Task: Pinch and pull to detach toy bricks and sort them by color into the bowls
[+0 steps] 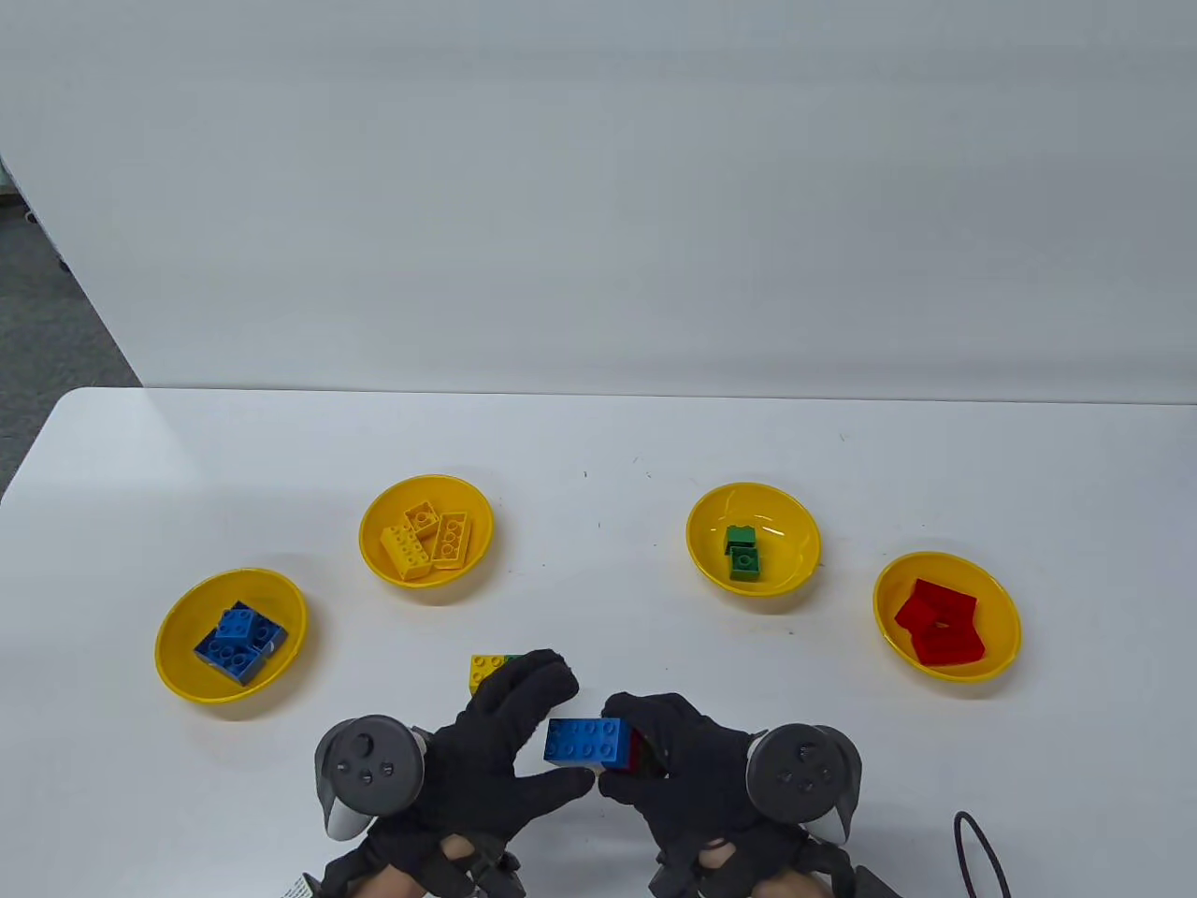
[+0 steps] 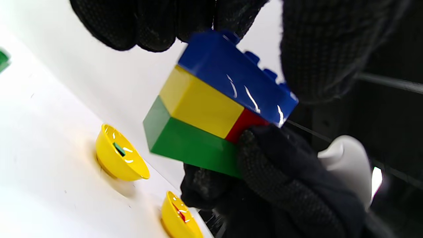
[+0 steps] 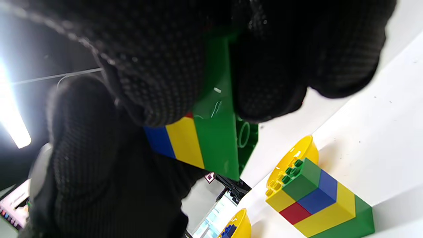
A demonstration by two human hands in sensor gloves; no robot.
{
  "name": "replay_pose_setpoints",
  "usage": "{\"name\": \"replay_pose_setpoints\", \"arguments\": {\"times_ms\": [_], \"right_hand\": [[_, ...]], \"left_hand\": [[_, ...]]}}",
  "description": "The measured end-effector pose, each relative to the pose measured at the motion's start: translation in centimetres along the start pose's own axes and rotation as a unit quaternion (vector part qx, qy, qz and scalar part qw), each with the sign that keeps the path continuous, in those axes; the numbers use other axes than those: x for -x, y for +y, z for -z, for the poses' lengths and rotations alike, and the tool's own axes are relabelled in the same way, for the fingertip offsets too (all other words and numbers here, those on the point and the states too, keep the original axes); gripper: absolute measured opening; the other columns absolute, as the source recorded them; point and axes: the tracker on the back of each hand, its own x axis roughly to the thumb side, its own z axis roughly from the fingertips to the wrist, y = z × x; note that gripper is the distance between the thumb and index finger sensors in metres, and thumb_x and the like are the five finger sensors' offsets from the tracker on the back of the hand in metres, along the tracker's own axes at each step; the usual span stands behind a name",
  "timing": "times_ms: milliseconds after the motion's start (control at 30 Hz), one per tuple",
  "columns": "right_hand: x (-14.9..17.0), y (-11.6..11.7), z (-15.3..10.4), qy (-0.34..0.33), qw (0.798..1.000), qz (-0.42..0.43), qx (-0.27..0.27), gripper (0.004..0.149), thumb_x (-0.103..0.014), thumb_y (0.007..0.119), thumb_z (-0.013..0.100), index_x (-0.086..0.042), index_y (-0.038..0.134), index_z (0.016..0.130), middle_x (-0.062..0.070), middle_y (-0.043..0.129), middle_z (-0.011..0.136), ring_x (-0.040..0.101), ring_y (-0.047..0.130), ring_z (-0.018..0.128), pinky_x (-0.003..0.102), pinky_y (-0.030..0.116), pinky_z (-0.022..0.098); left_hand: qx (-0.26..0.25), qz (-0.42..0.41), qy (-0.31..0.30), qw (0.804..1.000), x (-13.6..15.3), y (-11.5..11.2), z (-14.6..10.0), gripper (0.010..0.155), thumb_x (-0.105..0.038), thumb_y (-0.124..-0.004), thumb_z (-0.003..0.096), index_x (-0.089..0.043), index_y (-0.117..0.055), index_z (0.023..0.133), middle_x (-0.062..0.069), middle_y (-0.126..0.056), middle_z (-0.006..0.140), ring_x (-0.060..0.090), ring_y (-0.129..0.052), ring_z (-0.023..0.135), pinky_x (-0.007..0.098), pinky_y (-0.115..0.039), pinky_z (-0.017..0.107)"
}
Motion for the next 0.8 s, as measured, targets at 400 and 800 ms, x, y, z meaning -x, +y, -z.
{"name": "replay_pose_setpoints", "arguments": {"times_ms": [400,800], "right_hand": [[-1.6,1.3,-0.5,-0.021,0.999,-0.037,0.018,0.062,-0.027,0.093,0.02,0.004,0.091,0.073,0.031,0.095,0.067,0.028,0.109,0.031,0.05,0.096,0.024],[-1.0,1.0,-0.9,0.007,0.999,-0.004,0.036,0.062,-0.028,0.089,0.019,0.007,0.096,0.068,0.031,0.1,0.062,0.025,0.111,0.024,0.049,0.1,0.019]], "left_hand": [[-0.018,0.164,-0.093,0.982,-2.4,-1.7,0.5,0.064,-0.063,-0.076,0.0405,-0.025,-0.072,0.091,0.013,-0.085,0.075,0.034,-0.092,0.053,0.047,-0.085,0.032],[0.002,-0.011,-0.02,1.0,0.0,-2.1,1.0,0.059,-0.061,-0.079,0.0425,-0.024,-0.075,0.089,0.014,-0.084,0.076,0.036,-0.09,0.054,0.048,-0.084,0.037]]}}
